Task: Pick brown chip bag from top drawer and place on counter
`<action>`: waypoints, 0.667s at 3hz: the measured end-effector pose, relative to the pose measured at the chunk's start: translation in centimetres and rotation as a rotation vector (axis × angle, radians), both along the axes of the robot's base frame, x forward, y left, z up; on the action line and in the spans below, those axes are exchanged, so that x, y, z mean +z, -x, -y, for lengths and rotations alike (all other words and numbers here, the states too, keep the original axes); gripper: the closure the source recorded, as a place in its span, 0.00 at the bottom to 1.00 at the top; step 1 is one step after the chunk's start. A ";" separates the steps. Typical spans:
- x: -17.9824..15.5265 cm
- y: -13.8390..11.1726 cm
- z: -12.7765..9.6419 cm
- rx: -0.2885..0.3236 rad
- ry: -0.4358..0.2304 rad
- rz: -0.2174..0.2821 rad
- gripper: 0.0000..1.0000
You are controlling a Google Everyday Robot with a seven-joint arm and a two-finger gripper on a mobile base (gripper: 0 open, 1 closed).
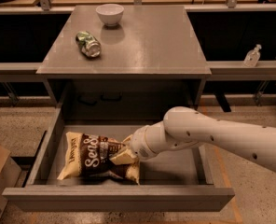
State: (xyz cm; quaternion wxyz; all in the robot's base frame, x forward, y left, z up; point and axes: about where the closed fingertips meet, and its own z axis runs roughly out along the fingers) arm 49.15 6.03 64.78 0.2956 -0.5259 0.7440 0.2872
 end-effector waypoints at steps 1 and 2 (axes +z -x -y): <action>2.3 -0.5 0.1 -0.004 -0.077 0.022 1.00; 5.8 -1.4 0.6 0.003 -0.155 0.044 1.00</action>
Offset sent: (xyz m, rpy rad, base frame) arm 0.0280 -0.0174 0.1085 0.2579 -0.0720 0.0126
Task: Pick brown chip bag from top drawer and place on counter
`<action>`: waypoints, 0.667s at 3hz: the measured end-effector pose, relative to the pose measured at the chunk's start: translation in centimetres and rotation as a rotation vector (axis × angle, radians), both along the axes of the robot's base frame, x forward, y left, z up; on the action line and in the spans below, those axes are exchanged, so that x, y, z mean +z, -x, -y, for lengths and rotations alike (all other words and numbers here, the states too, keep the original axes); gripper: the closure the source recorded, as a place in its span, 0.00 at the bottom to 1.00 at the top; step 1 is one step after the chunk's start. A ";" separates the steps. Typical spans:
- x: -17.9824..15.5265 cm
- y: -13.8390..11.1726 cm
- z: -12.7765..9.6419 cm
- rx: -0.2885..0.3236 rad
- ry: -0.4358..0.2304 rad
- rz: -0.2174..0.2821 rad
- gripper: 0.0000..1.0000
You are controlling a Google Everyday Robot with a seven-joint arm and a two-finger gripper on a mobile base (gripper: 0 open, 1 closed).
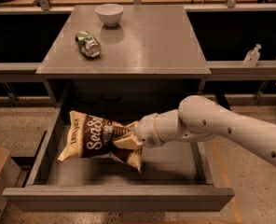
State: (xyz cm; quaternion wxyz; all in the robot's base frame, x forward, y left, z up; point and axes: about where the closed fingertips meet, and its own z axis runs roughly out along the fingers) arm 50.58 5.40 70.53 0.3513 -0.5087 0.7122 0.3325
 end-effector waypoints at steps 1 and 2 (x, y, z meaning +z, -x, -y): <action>4.8 -1.4 1.6 0.008 -0.067 0.024 1.00; 10.4 -3.2 3.8 0.036 -0.121 0.060 1.00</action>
Offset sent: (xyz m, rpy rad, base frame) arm 0.0563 -0.0712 0.1771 0.1895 -0.1107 0.0635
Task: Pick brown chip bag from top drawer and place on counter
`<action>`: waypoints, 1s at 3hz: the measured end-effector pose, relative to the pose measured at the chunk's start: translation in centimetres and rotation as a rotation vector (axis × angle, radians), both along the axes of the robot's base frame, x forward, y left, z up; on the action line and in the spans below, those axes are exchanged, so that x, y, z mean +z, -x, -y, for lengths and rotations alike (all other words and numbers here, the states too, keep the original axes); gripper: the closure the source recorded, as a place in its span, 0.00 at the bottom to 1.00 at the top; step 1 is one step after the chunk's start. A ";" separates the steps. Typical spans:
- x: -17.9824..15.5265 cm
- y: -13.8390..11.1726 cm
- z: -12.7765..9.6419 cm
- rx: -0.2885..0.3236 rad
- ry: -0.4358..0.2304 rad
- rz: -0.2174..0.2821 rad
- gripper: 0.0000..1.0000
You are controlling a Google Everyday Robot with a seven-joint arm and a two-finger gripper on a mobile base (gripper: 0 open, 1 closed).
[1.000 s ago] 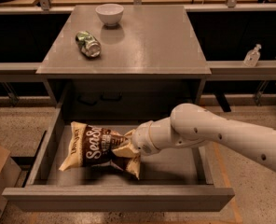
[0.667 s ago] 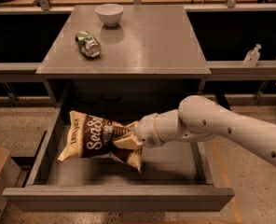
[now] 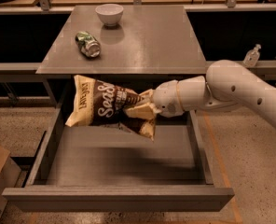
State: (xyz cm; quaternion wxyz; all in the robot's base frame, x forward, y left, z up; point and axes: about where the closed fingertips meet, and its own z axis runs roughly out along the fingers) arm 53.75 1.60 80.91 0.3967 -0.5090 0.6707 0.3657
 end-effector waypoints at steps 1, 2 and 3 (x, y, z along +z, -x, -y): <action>5.4 -2.2 1.8 0.030 -0.009 0.066 1.00; 10.8 -5.0 3.2 0.054 -0.006 0.138 1.00; 14.5 -6.2 4.1 0.033 -0.026 0.207 1.00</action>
Offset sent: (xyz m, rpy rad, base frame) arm 0.1077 -0.0662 0.2232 0.0333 -0.3166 0.0304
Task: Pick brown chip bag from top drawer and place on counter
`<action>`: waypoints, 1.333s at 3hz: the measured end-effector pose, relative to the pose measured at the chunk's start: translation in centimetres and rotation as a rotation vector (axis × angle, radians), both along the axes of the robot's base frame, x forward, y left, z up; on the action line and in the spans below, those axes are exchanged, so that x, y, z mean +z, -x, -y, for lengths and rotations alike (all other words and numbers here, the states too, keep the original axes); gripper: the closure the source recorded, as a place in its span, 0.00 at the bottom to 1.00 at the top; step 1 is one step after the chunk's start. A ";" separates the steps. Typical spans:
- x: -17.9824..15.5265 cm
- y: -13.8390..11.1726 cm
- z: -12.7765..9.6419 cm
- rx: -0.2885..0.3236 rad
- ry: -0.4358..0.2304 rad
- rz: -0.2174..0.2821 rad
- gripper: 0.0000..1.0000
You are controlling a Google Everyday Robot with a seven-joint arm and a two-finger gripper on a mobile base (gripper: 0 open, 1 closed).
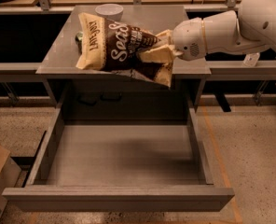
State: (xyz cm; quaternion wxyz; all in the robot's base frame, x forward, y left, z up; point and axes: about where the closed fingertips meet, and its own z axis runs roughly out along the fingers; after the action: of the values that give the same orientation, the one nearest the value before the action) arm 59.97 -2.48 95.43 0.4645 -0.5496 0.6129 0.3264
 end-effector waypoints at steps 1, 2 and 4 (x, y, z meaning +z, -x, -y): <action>-0.4 0.0 -0.1 -0.013 0.008 -0.001 1.00; 1.8 -2.2 0.6 -0.088 0.039 0.093 1.00; 7.0 -12.5 4.2 -0.309 0.093 0.305 1.00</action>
Offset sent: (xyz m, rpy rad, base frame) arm 0.0575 -0.0284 0.0544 -0.0782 -0.2382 -0.2232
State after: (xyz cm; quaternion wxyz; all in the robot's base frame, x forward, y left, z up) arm 72.49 -6.65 102.41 0.5704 -0.5131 0.6268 0.1357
